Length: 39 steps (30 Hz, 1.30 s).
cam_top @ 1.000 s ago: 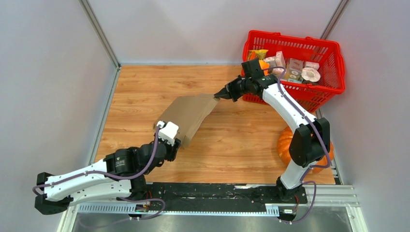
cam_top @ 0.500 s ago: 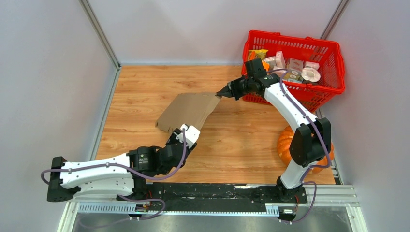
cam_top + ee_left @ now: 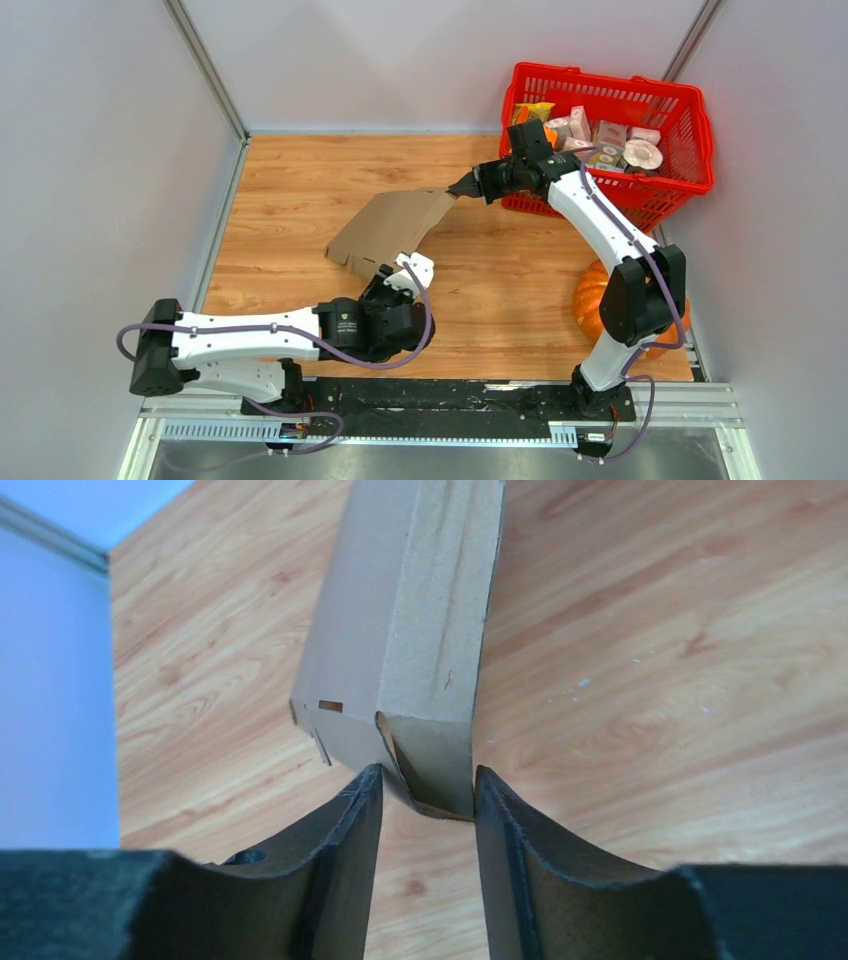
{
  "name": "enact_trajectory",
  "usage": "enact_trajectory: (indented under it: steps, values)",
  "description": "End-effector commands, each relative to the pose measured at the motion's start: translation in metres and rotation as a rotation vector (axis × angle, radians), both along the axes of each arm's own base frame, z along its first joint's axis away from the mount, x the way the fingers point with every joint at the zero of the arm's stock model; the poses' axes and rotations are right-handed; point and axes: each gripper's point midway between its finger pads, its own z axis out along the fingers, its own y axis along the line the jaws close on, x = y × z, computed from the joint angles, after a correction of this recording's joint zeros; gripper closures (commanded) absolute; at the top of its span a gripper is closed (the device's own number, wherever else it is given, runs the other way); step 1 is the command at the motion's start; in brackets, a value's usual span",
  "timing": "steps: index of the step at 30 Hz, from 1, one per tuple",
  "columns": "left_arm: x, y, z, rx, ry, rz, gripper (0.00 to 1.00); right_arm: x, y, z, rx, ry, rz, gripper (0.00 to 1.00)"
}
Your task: Fold the paper box
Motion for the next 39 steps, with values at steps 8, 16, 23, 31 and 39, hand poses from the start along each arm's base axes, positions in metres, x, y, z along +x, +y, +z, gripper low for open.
enact_trajectory:
  steps: [8,16,23,31,39]
  values:
    - [0.015,0.033,0.037,0.127,-0.193,0.291,0.83,0.001,-0.012,0.021,0.011,-0.028,-0.075,0.98]
    - [0.012,0.037,0.039,0.153,-0.160,0.268,1.00,-0.002,-0.015,0.028,-0.076,-0.154,0.020,0.73]
    - [0.004,0.025,0.043,-0.035,-0.021,0.132,1.00,-0.009,-0.017,0.076,-0.259,-0.704,0.345,0.15]
    - [-0.003,0.027,0.052,-0.246,0.163,0.006,1.00,-0.071,-0.060,0.088,-0.705,-1.128,0.576,0.00]
    - [-0.015,0.032,0.066,-0.272,0.245,-0.087,1.00,-0.172,0.022,0.096,-0.940,-2.141,1.014,0.00]
